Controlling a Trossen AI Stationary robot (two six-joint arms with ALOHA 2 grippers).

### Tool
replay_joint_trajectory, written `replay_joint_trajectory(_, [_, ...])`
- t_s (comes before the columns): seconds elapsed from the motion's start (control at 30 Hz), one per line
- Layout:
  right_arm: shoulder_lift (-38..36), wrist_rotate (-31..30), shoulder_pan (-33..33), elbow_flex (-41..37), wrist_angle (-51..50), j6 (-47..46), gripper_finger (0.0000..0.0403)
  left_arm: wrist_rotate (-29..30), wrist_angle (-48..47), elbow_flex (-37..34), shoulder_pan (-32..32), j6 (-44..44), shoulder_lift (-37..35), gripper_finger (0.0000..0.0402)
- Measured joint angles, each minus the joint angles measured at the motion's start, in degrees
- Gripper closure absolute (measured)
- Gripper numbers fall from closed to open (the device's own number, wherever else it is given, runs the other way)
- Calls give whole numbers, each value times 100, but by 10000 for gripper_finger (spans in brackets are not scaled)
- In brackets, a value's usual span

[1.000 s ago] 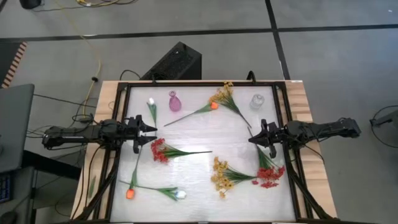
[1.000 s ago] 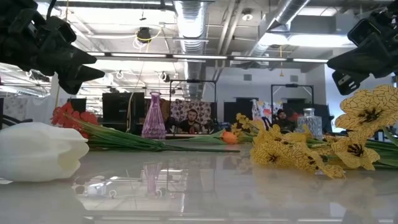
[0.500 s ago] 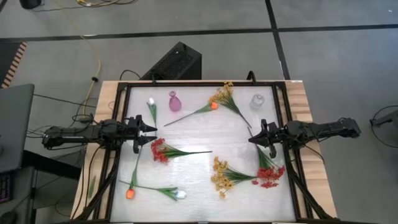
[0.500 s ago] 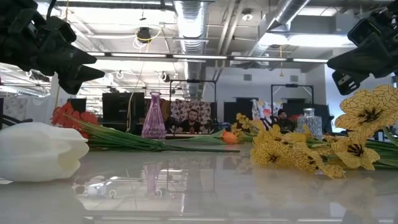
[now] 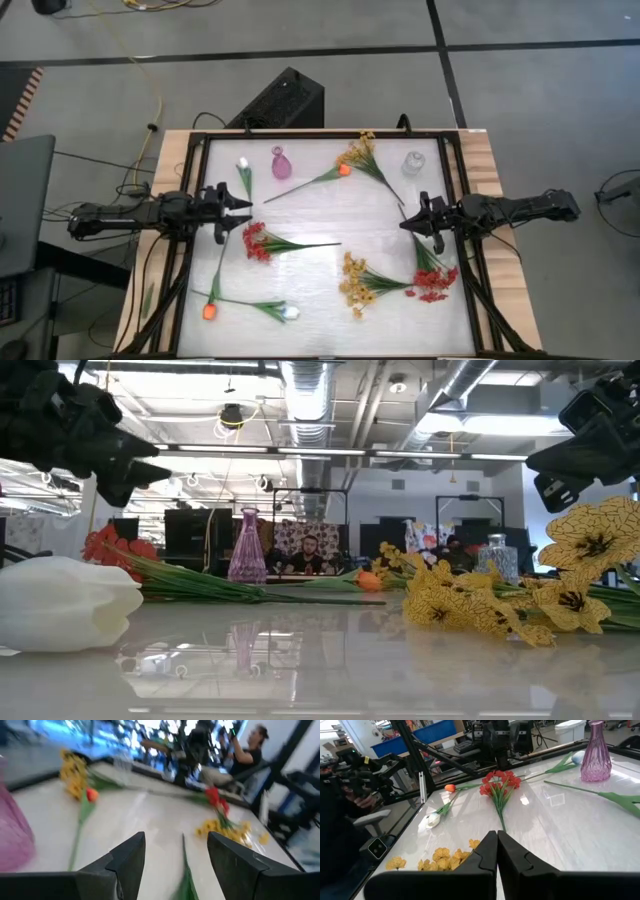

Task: Sort flowers into vase by color
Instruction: Put the left red flowers into the pink vase

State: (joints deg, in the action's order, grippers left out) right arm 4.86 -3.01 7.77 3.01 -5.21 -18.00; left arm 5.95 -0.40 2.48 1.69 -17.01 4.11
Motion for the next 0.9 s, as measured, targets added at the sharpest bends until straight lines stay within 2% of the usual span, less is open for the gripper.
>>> replay_joint_trajectory(0.13, [-2,0,-1,0,1,1,367,373,255,0,0,-171,-1,198])
replay_joint_trajectory(0.3, [0,-1,-2,0,4,59,367,1350,739,0,2,-410,1,198])
replay_joint_trajectory(0.4, [-2,-44,-45,-12,127,581,367,1449,1556,-93,16,-337,114,198])
replay_joint_trajectory(0.5, [0,-76,-83,-20,560,584,367,1404,2349,-186,52,-252,428,198])
replay_joint_trajectory(0.63, [9,-463,-235,0,1343,874,367,1378,3049,-186,55,-174,1269,198])
replay_joint_trajectory(0.77, [275,-787,-539,293,1381,1071,369,1339,4142,-144,55,-24,2481,198])
replay_joint_trajectory(0.9, [937,-909,-788,692,1401,1146,370,1222,4240,441,55,261,3744,198])
